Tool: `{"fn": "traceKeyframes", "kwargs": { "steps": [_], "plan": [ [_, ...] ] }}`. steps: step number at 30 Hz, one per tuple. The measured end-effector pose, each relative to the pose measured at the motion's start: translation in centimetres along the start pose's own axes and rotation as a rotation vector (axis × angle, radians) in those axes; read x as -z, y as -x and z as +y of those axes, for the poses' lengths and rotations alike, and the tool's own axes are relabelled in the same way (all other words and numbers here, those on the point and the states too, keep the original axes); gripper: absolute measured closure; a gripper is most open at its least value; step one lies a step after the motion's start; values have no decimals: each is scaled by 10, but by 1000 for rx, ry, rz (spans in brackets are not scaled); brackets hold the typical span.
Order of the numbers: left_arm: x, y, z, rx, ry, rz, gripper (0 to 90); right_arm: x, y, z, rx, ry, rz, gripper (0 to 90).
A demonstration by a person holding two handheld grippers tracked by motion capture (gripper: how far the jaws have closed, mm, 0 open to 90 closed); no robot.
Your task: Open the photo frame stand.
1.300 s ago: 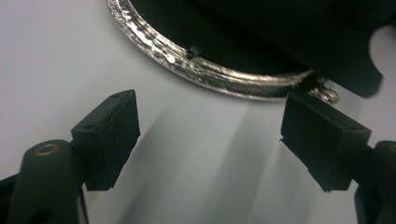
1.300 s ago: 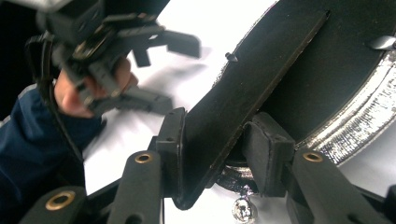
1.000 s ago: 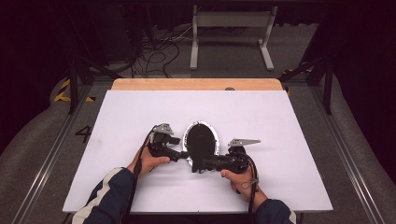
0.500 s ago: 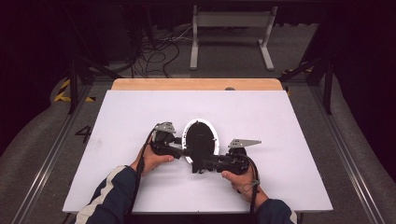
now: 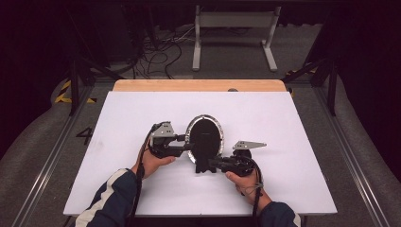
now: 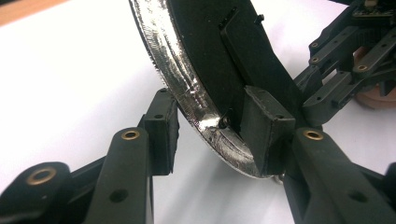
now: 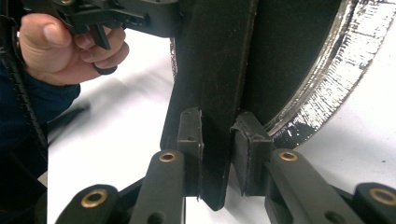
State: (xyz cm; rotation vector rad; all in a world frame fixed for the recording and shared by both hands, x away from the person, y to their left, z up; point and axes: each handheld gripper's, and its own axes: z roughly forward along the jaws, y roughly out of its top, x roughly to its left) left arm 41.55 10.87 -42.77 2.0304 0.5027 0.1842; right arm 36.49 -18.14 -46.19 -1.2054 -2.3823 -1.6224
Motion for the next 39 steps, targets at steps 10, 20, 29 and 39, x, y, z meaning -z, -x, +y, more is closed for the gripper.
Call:
{"fn": "traceKeyframes", "kwargs": {
  "steps": [10, 20, 29, 39],
  "plan": [
    [-19, -1, -11, 37, -59, -87, 520, 1, 1, 0, -4, 3, 0, 748],
    [-12, 3, -6, -22, -37, -88, 612, 2, 0, 1, 19, -10, -6, 790],
    [-8, 11, -6, -72, 8, 19, 654, 5, -3, 5, 52, 4, 8, 795],
    [-4, 14, -6, -151, 12, 94, 675, 5, -9, 7, 84, -7, 6, 799]
  ]
}}
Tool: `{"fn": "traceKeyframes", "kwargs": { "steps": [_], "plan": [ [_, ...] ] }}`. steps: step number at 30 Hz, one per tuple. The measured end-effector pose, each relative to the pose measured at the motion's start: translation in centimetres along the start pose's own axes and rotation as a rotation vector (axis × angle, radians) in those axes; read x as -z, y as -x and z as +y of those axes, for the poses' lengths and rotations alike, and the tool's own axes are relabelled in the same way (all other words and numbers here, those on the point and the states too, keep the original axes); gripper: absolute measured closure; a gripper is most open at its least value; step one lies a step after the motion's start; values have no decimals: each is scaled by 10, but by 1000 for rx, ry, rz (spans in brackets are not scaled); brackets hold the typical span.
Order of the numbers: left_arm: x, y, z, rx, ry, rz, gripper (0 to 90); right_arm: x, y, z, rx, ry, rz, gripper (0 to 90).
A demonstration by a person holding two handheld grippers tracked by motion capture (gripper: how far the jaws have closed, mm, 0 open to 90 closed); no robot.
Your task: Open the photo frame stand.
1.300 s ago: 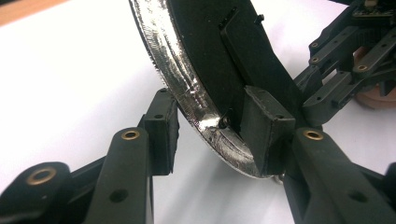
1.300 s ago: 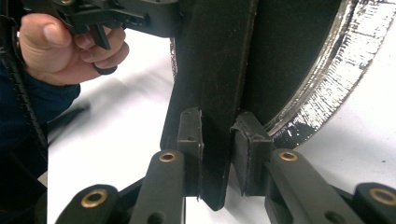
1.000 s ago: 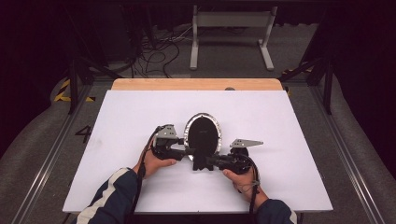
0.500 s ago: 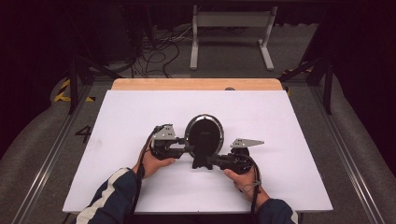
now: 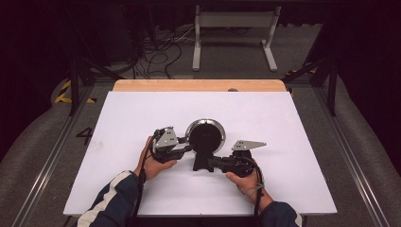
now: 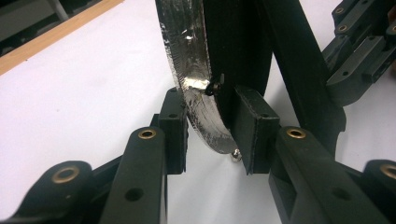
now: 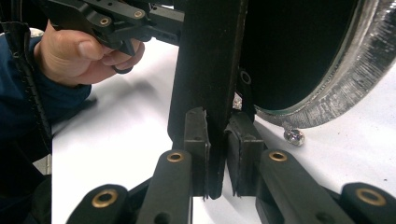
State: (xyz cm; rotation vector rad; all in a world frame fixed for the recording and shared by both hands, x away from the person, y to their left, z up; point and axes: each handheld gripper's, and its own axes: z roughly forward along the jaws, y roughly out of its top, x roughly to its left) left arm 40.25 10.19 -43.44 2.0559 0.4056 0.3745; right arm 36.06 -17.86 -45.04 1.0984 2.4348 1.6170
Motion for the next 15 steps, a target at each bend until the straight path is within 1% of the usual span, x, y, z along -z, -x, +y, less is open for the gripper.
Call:
{"fn": "traceKeyframes", "kwargs": {
  "steps": [5, 8, 10, 11, 12, 13, 15],
  "plan": [
    [2, -2, -3, -1, 12, -31, 696, 0, -1, -1, 14, -8, -6, 798],
    [2, -2, -5, 17, 25, -54, 694, 0, -3, -1, 24, -17, -4, 802],
    [1, -3, -6, 23, 21, -65, 625, -2, -5, -1, 43, -31, -3, 818],
    [-1, -2, -6, 24, 18, -65, 616, -3, -6, -1, 53, -36, -2, 823],
    [-2, -3, -7, 28, 21, -73, 607, -4, -7, -2, 61, -41, -8, 825],
    [-4, -4, -8, 40, 21, -89, 583, -4, -8, -2, 61, -42, -3, 828],
    [-6, -4, -9, 41, 11, -95, 575, -4, -8, -2, 68, -42, -5, 828]
  ]
}}
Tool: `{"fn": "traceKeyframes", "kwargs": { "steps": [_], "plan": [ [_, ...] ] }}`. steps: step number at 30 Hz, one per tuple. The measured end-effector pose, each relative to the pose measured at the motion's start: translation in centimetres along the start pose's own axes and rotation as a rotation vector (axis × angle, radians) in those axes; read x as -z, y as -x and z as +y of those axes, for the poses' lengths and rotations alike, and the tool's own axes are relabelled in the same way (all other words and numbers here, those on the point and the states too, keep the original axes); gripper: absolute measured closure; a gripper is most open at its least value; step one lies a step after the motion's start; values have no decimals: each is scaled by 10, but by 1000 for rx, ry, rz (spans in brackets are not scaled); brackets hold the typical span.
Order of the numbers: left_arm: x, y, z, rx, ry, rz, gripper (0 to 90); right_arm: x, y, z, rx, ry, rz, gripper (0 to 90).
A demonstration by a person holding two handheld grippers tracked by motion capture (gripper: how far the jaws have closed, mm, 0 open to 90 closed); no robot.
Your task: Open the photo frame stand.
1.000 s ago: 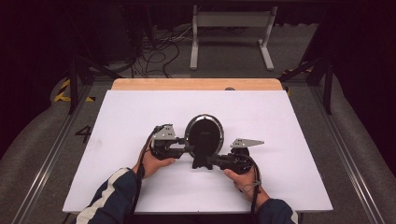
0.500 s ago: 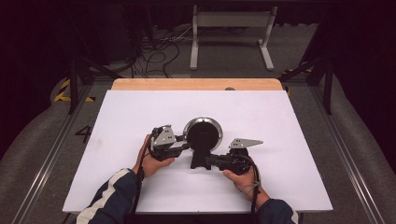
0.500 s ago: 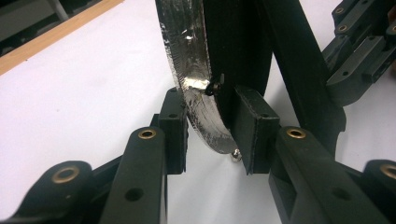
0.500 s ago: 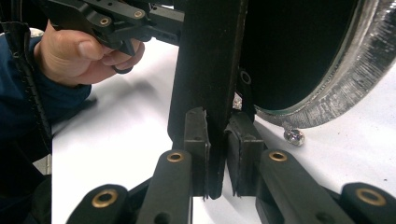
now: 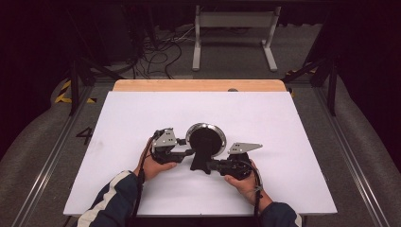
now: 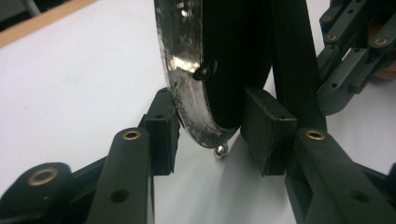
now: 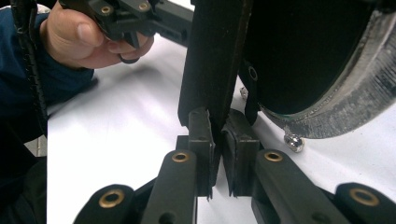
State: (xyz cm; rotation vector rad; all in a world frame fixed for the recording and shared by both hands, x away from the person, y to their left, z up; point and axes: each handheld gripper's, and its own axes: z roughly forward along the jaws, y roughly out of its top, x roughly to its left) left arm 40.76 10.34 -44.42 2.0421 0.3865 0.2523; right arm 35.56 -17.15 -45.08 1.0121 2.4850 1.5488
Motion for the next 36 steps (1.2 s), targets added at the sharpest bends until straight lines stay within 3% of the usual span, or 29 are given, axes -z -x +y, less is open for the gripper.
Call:
{"fn": "traceKeyframes", "kwargs": {
  "steps": [5, 12, 17, 22, 26, 30, 33, 36],
  "plan": [
    [3, -3, -2, 4, 1, -14, 677, 0, 0, 0, 3, -8, 4, 830],
    [7, 5, 0, -55, -26, -24, 736, 2, 2, -1, -19, 30, 18, 777],
    [4, 7, -1, -51, -21, 6, 720, 5, 4, 0, -32, 44, 24, 784],
    [-3, 11, -3, -77, -62, -10, 700, 4, 4, -1, -20, 25, 27, 784],
    [-5, 13, -4, -70, -58, -10, 711, 5, 3, -2, -11, 17, 25, 783],
    [-5, 17, -3, -83, -67, 14, 716, 6, 4, -2, -13, 20, 20, 777],
    [-7, 21, -1, -118, -75, 67, 719, 9, 5, -1, -16, 24, 14, 768],
    [-9, 19, -2, -122, -73, 100, 752, 11, 7, -2, -19, 23, 12, 755]
  ]
}}
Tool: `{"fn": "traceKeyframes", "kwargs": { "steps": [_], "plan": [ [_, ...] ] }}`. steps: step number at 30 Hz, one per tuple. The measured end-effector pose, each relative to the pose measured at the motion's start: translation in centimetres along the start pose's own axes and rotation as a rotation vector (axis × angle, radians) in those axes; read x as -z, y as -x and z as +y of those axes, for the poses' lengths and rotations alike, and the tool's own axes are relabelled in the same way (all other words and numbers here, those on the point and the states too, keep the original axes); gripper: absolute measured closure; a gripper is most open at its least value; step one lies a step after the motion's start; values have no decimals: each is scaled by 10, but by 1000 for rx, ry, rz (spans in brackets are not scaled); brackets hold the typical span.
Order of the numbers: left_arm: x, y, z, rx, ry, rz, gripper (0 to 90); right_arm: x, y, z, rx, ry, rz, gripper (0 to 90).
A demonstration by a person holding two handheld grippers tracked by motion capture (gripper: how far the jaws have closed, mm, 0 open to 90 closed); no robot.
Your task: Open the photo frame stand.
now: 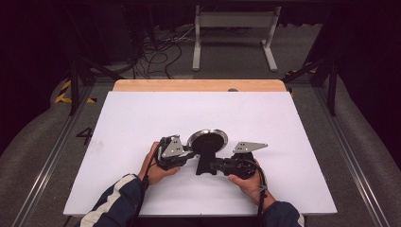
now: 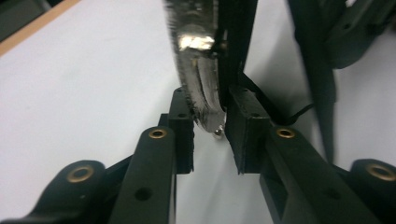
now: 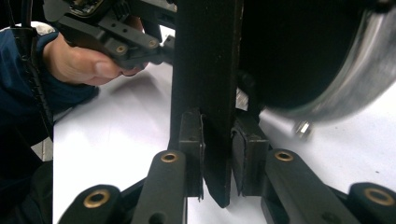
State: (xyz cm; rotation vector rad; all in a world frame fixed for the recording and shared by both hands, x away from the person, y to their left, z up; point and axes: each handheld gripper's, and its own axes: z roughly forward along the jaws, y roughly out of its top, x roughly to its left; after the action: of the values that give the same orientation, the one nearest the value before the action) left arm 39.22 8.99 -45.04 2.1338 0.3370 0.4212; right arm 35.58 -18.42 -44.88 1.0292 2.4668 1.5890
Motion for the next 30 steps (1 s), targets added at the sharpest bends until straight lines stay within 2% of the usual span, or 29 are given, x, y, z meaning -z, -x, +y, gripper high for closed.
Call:
{"fn": "traceKeyframes", "kwargs": {
  "steps": [4, 7, 12, 23, 30],
  "plan": [
    [0, -1, 0, -2, -3, 20, 764, 2, 1, 0, 1, 4, -4, 751],
    [-3, -2, 0, -9, -12, 66, 773, 2, 3, 1, 1, -3, -12, 745],
    [-5, -5, -1, -15, -16, 81, 776, -2, 4, 0, 6, -19, -33, 743],
    [-10, -7, 1, -46, -34, 128, 768, -3, 3, -1, 0, -15, -55, 743],
    [-10, -8, 0, -36, -30, 123, 767, -3, 2, -1, 12, -15, -70, 742]
  ]
}}
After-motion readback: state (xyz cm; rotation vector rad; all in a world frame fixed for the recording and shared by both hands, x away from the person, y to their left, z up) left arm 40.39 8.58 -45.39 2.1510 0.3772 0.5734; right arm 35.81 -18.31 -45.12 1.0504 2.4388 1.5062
